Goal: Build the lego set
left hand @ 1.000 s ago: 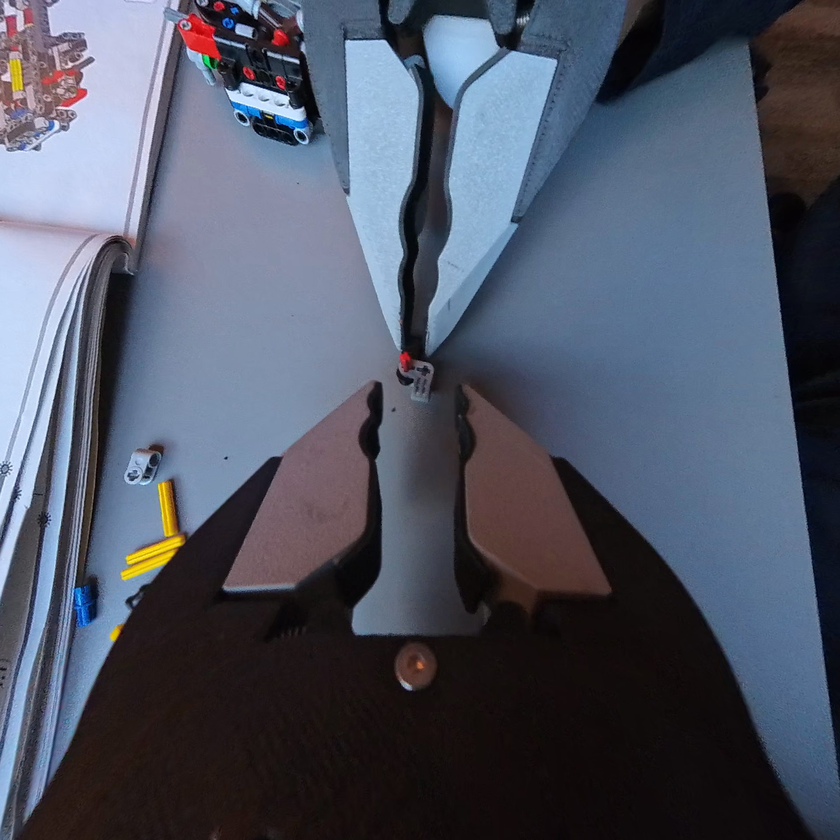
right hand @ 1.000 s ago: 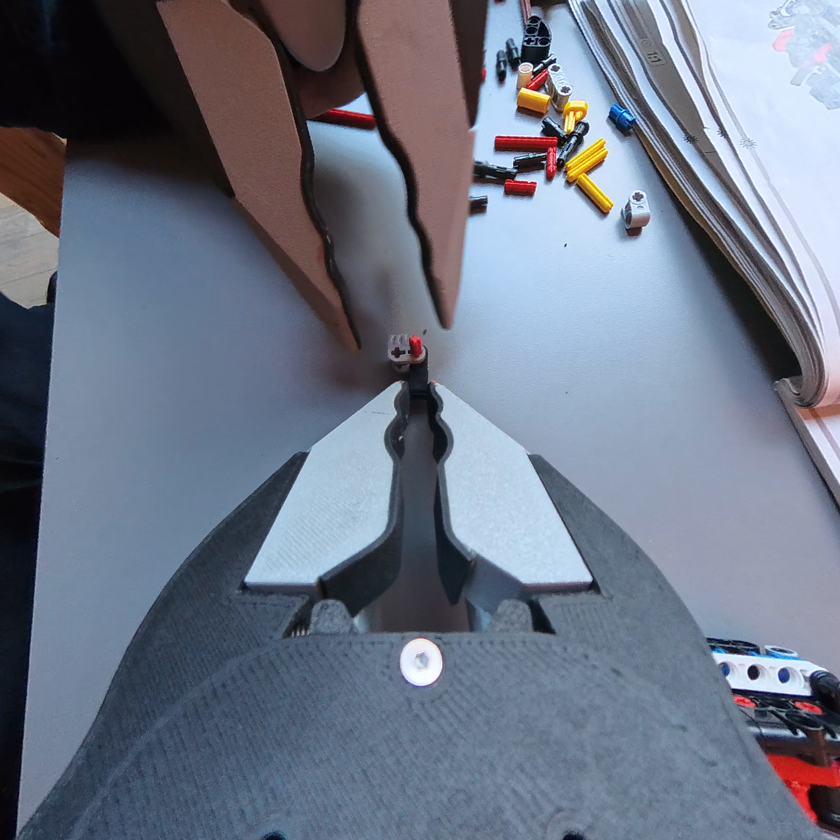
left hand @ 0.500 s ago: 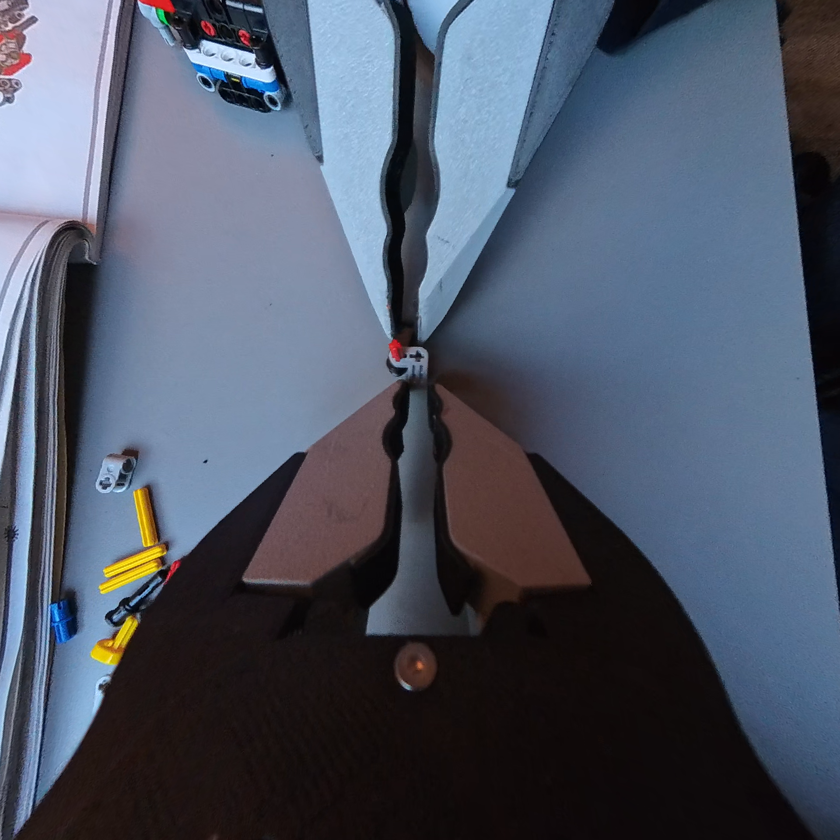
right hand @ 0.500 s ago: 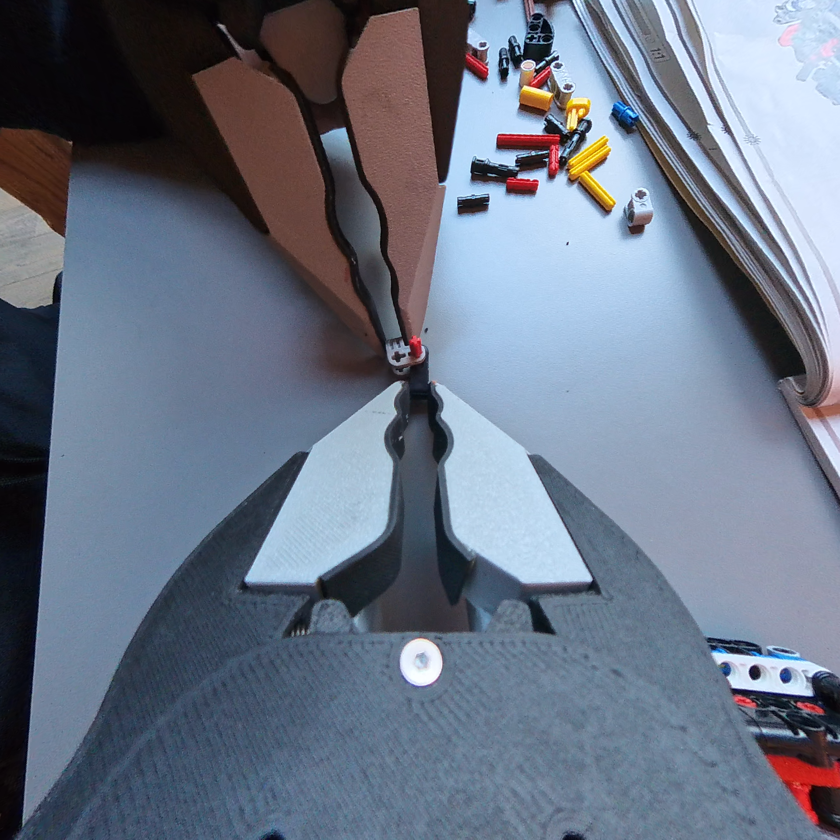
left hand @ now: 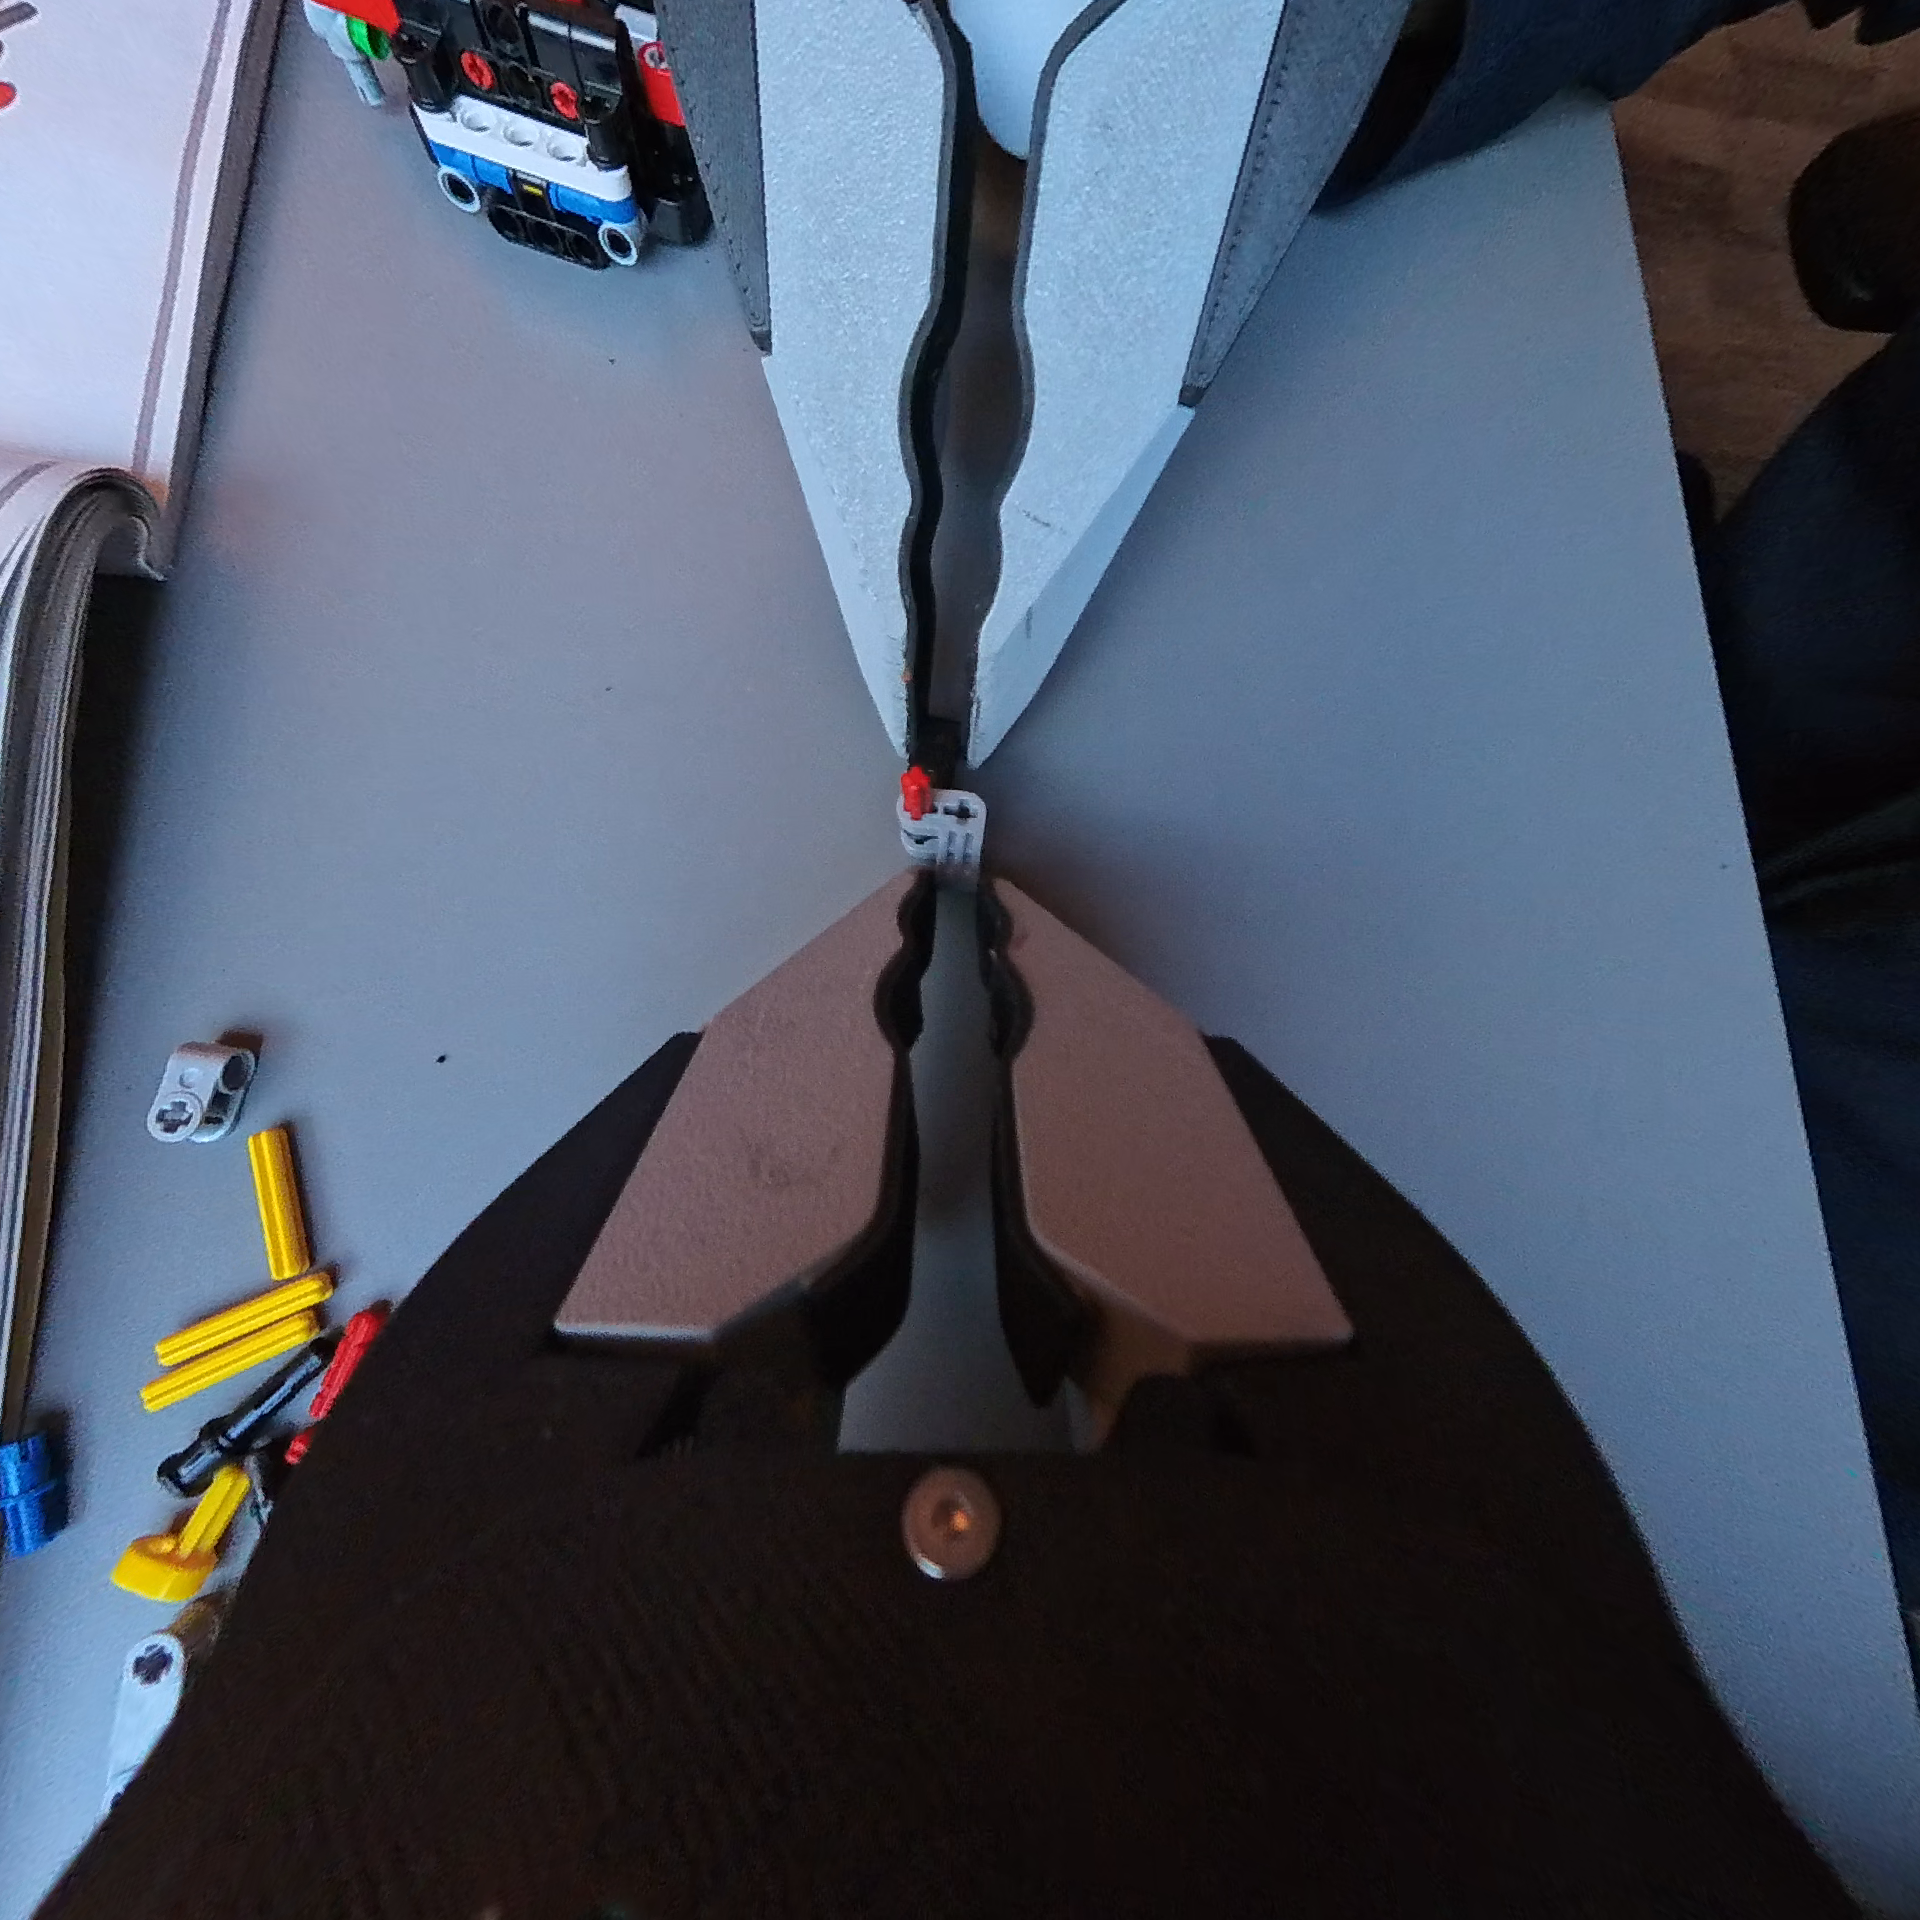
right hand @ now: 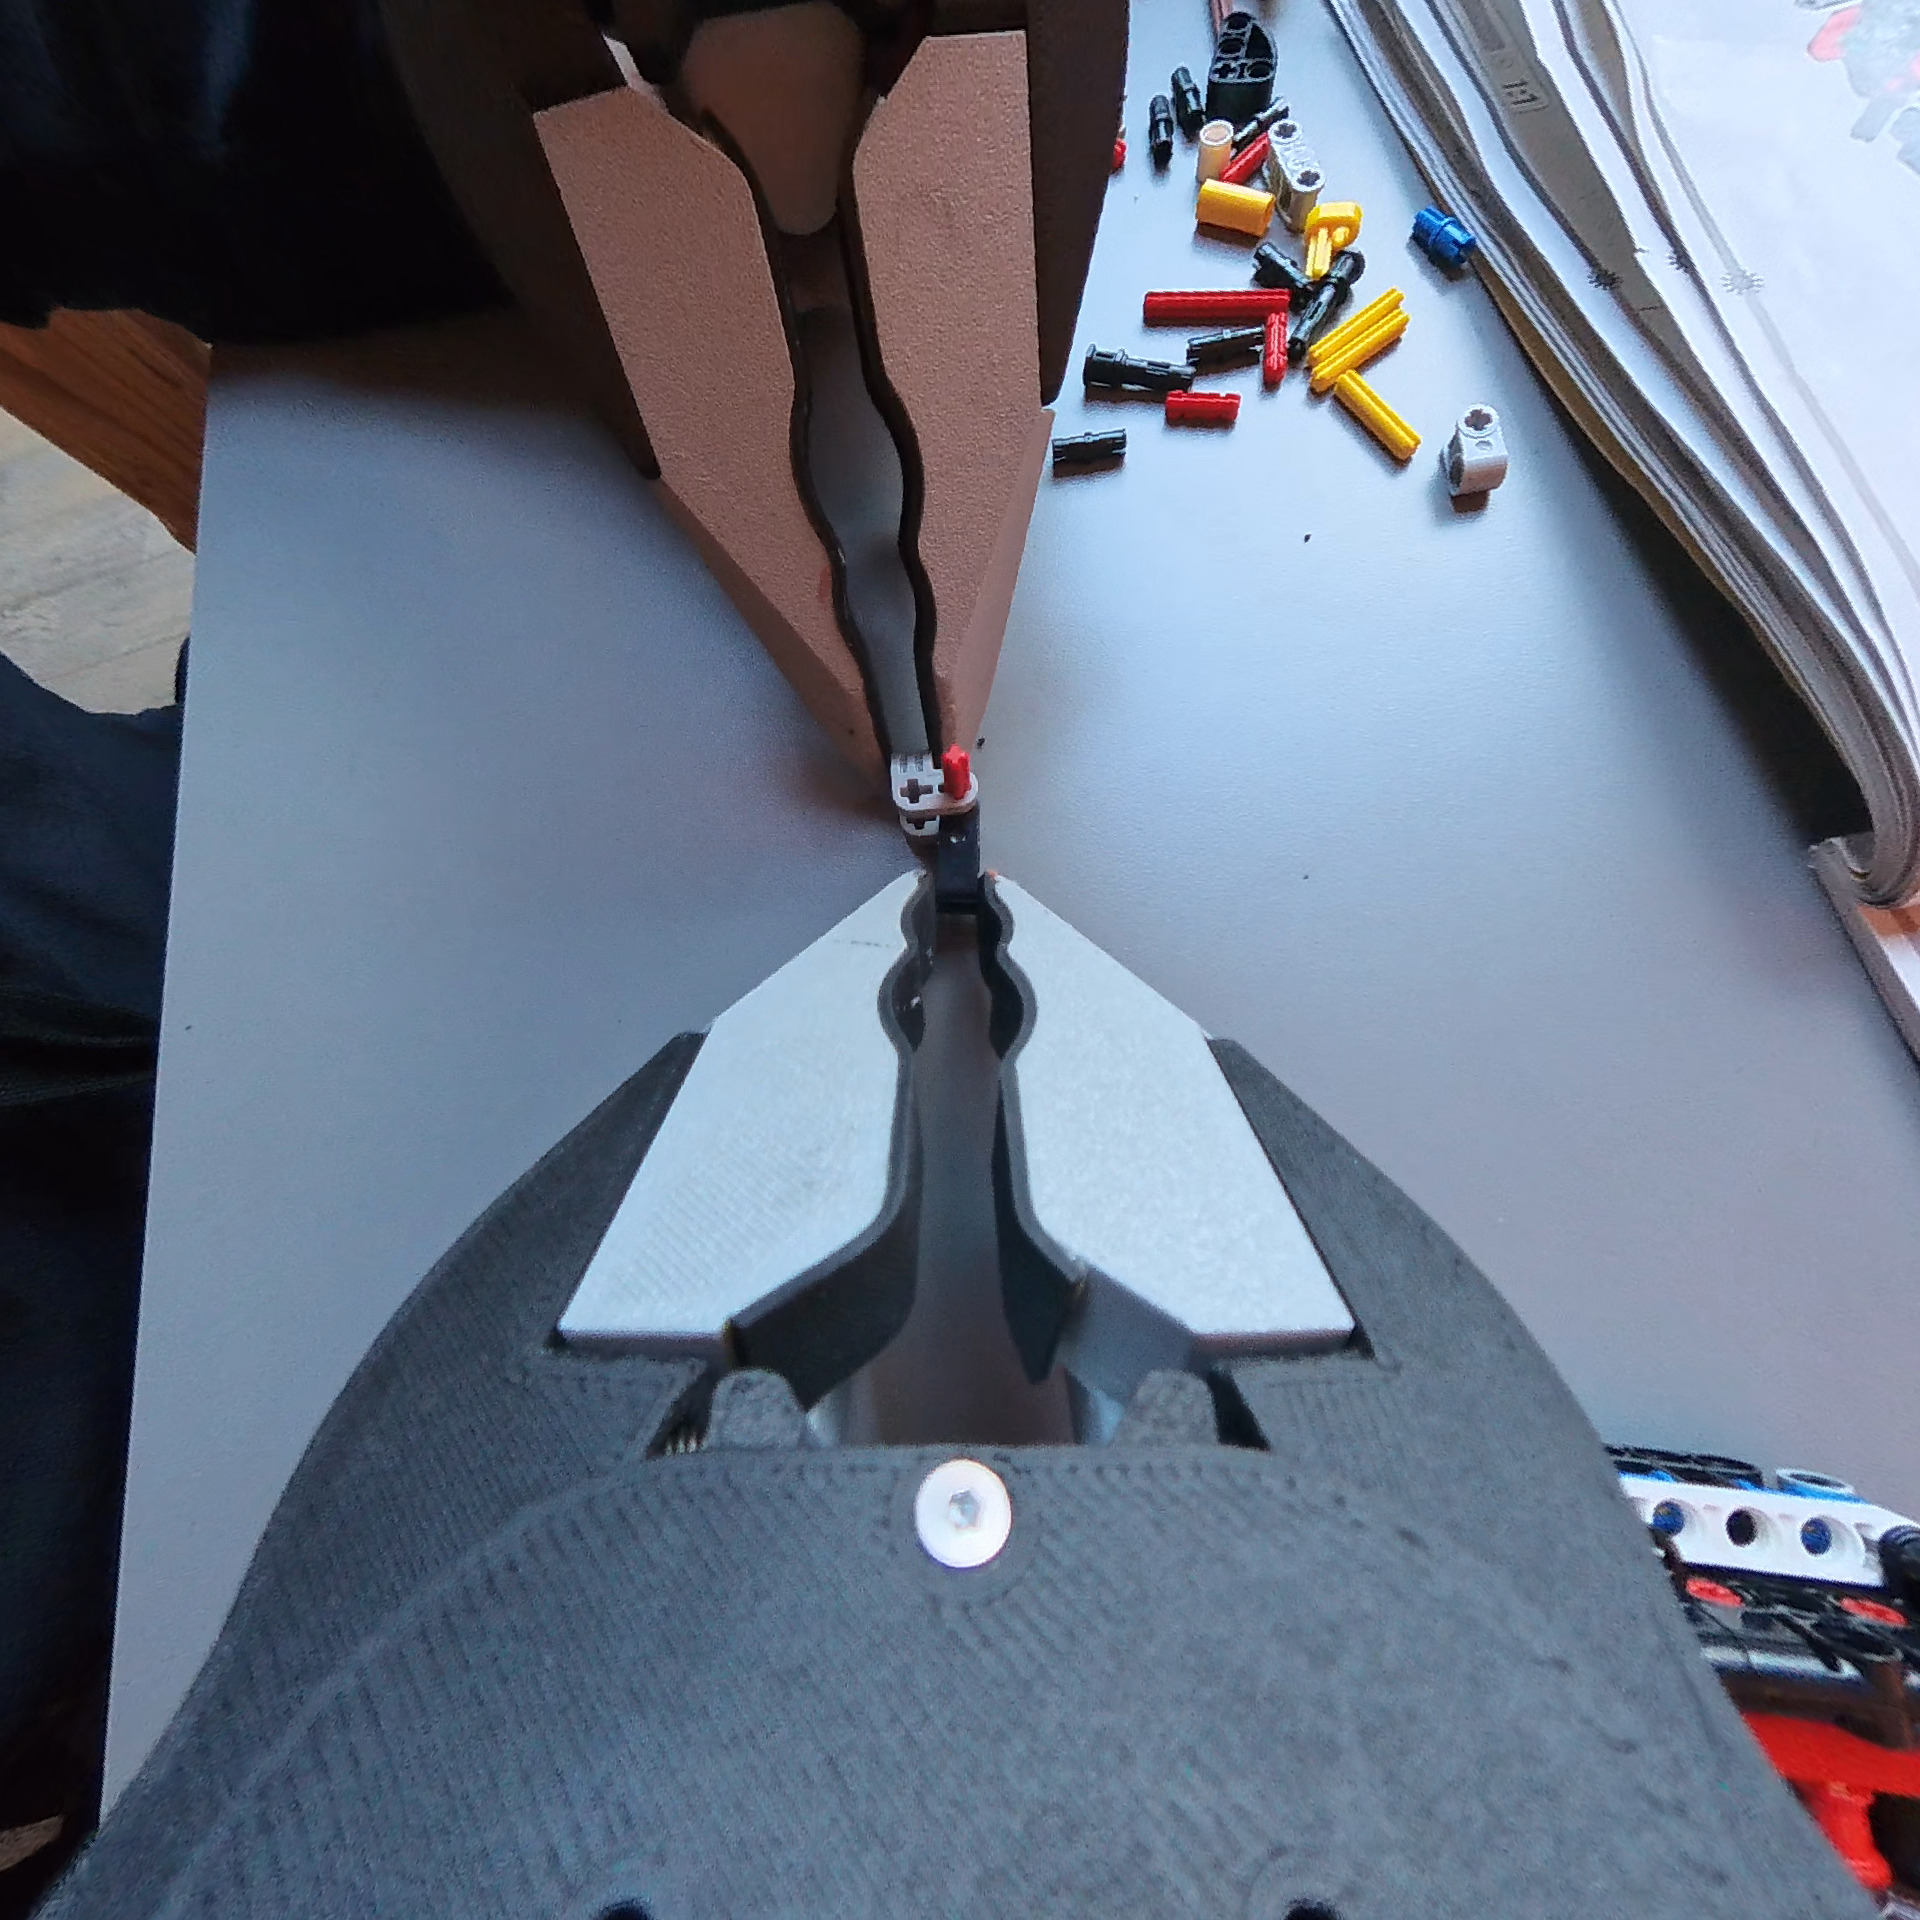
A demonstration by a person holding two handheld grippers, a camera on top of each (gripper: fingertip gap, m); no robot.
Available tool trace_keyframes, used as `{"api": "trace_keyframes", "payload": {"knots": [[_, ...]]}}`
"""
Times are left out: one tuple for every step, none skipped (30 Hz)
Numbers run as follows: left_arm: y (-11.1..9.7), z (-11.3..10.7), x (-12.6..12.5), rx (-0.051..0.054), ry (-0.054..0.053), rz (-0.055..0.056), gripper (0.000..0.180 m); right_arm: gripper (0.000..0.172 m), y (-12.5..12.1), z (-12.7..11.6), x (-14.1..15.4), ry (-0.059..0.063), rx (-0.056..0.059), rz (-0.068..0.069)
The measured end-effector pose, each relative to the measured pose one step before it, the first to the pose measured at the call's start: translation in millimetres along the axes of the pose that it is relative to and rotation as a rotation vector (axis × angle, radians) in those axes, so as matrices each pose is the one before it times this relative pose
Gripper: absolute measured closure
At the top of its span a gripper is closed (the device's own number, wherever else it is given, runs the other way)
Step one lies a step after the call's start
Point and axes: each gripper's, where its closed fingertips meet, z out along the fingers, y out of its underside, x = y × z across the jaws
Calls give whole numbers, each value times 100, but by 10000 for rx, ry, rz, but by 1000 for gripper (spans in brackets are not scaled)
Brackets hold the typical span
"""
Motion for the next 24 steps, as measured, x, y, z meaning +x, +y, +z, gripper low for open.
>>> {"api": "trace_keyframes", "payload": {"knots": [[3,2,-4,12,8,8,175,167,-10,-1,-8,11,6,-15],[-8,-3,13,20,10,16,175,167,-2,1,5,1,2,-4],[-4,-1,1,26,12,-2,175,167,2,-1,-7,-5,-1,-1],[-10,2,4,19,18,-45,175,167,-1,-3,4,2,5,-4],[-18,-1,7,9,26,-52,175,167,-6,-11,8,7,4,-2],[-7,3,0,17,16,-14,175,167,14,12,-25,-12,-10,-10],[-14,3,7,20,3,16,175,167,-18,-2,-119,-69,6,-43],[-6,3,2,12,-3,29,175,167,-4,12,-42,6,-1,-56],[-3,5,4,6,-4,31,175,167,-9,11,-8,25,3,-53],[2,3,-3,0,-4,27,174,167,-17,26,30,32,1,-27],[-6,0,-2,-1,-9,37,175,167,-13,14,30,18,0,-1],[8,6,-5,-5,-20,49,174,167,-15,8,55,26,3,21],[12,7,6,-2,-32,67,174,167,8,-2,18,-10,-3,29],[1,5,2,-7,-34,64,174,167,-15,-19,-5,-23,12,23],[0,-2,1,-3,-24,48,174,167,-15,-14,-7,-16,11,13],[4,-2,-5,0,-5,11,174,167,14,1,-2,-7,-4,4],[0,8,0,4,11,-12,174,167,9,2,0,3,-11,-5],[-5,-4,7,10,14,-7,175,167,8,13,3,5,-5,-3],[-7,-3,-4,12,10,2,175,167,-2,2,7,1,-3,10],[3,-5,-2,5,1,12,175,167,-2,7,16,-3,3,17],[-3,5,-4,0,-6,13,174,167,-13,3,13,-4,6,18],[-3,5,5,0,-4,3,174,167,2,-6,2,-5,-1,15],[1,0,-7,0,-4,2,174,167,-2,-2,1,-4,2,6],[-3,-9,1,0,-5,2,174,167,-2,1,6,3,1,-3]]}}
